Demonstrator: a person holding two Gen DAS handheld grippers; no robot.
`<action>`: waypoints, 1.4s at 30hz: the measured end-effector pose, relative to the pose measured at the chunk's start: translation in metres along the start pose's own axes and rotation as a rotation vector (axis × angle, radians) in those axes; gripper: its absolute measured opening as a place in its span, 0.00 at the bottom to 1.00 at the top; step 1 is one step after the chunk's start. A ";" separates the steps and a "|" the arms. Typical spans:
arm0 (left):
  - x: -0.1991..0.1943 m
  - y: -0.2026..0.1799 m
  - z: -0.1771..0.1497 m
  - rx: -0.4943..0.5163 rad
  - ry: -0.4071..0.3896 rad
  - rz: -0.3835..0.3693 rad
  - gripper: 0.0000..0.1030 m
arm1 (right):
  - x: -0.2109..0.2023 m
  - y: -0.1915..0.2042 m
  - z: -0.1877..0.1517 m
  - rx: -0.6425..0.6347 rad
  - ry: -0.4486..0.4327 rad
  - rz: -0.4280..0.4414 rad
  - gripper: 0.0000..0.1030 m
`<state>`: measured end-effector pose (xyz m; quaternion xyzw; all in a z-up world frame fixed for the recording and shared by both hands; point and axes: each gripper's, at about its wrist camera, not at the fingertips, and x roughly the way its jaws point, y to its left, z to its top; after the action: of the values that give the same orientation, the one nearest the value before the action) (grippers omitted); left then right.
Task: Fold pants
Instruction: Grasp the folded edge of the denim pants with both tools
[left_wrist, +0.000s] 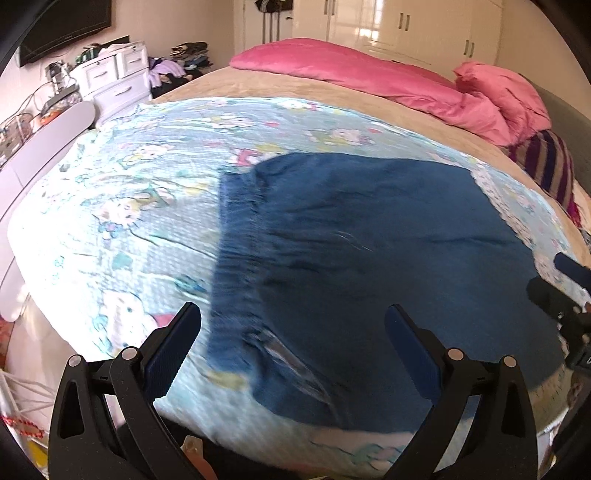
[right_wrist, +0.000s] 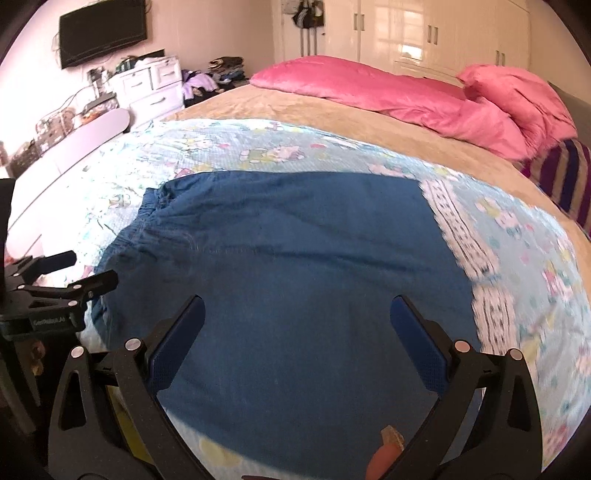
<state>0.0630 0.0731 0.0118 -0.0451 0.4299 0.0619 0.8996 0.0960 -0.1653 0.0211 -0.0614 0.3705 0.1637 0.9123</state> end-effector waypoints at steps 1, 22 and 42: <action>0.003 0.006 0.005 -0.008 0.001 0.007 0.96 | 0.003 0.003 0.005 -0.017 -0.004 0.003 0.92; 0.088 0.066 0.086 -0.108 0.099 0.036 0.96 | 0.103 0.010 0.087 -0.142 0.043 0.090 0.92; 0.155 0.070 0.113 0.017 0.047 -0.093 0.41 | 0.230 0.028 0.139 -0.369 0.222 0.144 0.92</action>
<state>0.2353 0.1690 -0.0404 -0.0587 0.4487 0.0155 0.8916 0.3322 -0.0480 -0.0387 -0.2182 0.4360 0.2855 0.8251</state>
